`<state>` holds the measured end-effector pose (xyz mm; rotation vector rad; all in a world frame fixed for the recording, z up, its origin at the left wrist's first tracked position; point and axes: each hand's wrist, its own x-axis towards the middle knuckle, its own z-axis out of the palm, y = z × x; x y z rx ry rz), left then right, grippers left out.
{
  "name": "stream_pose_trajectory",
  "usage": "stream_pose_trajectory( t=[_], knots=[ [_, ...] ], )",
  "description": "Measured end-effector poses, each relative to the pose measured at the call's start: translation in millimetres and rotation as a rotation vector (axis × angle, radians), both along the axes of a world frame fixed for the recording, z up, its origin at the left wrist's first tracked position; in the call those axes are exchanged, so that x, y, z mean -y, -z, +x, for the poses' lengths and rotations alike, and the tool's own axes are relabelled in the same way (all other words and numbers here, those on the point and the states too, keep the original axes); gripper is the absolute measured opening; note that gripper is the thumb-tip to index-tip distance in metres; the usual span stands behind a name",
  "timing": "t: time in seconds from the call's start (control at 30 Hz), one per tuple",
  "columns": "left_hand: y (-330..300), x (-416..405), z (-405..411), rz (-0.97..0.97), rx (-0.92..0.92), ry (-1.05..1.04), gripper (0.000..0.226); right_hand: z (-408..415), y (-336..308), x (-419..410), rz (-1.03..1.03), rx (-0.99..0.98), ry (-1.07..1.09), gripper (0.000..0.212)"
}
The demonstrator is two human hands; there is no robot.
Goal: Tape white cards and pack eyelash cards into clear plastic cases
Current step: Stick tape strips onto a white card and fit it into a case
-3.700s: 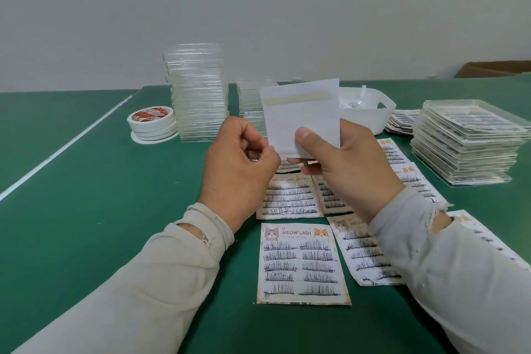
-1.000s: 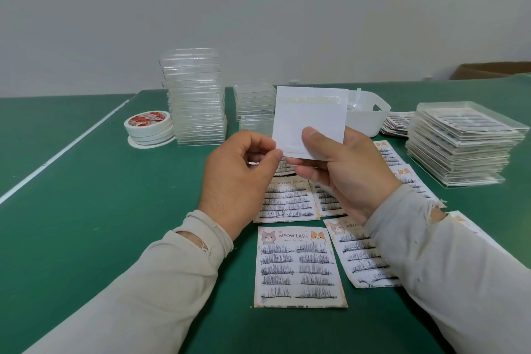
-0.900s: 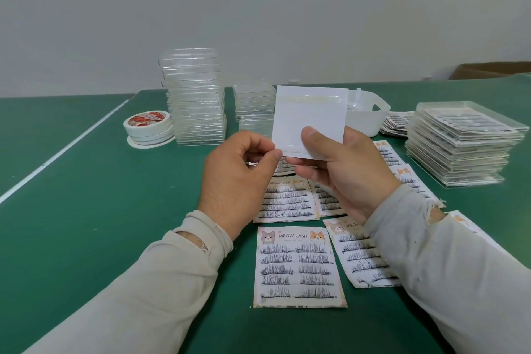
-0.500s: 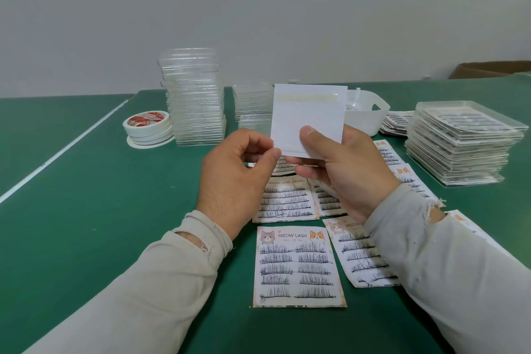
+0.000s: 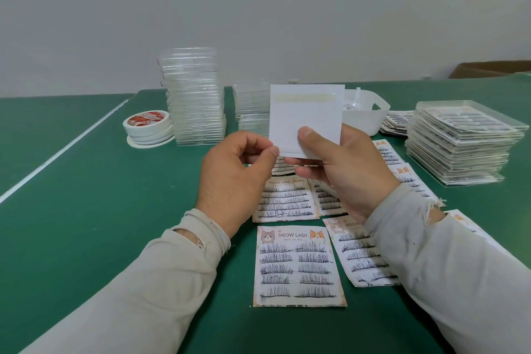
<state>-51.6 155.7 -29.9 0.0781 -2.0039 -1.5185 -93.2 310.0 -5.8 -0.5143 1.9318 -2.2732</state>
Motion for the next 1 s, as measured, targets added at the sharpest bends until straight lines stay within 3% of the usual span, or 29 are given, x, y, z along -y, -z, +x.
stream_pose_trajectory(
  t=[0.3,0.47,0.6,0.7,0.8,0.87,0.93,1.0],
  knots=[
    [0.0,-1.9,0.7,-0.075,0.058,0.013,0.019,1.9,-2.0,0.6,-0.001,0.022,-0.049,0.016],
    [-1.2,-2.4,3.5,-0.231,0.012,0.033,0.024,0.1,1.2,4.0,0.112,-0.094,0.080,0.015],
    [-3.4,-4.2,3.0,0.099,0.076,0.301,0.022,-1.9,1.5,2.1,0.182,-0.117,0.064,0.017],
    [-5.1,-1.0,2.8,0.348,0.155,0.368,0.015,-5.0,0.3,-3.2,0.189,-0.021,-0.063,0.017],
    [-4.5,-0.7,3.2,0.398,0.220,0.351,0.017,-3.6,-1.0,-4.1,0.226,0.042,-0.172,0.016],
    [-5.1,-1.4,2.7,0.393,0.212,0.300,0.019,-2.5,-0.6,-0.7,0.217,0.089,-0.133,0.017],
    [-4.7,0.2,0.4,0.377,0.166,0.228,0.019,-5.9,3.0,-1.3,0.306,-0.051,0.122,0.025],
    [-3.9,2.2,-1.6,0.349,0.129,0.174,0.018,-7.7,3.6,-5.7,0.507,-0.453,0.429,0.018]
  ],
)
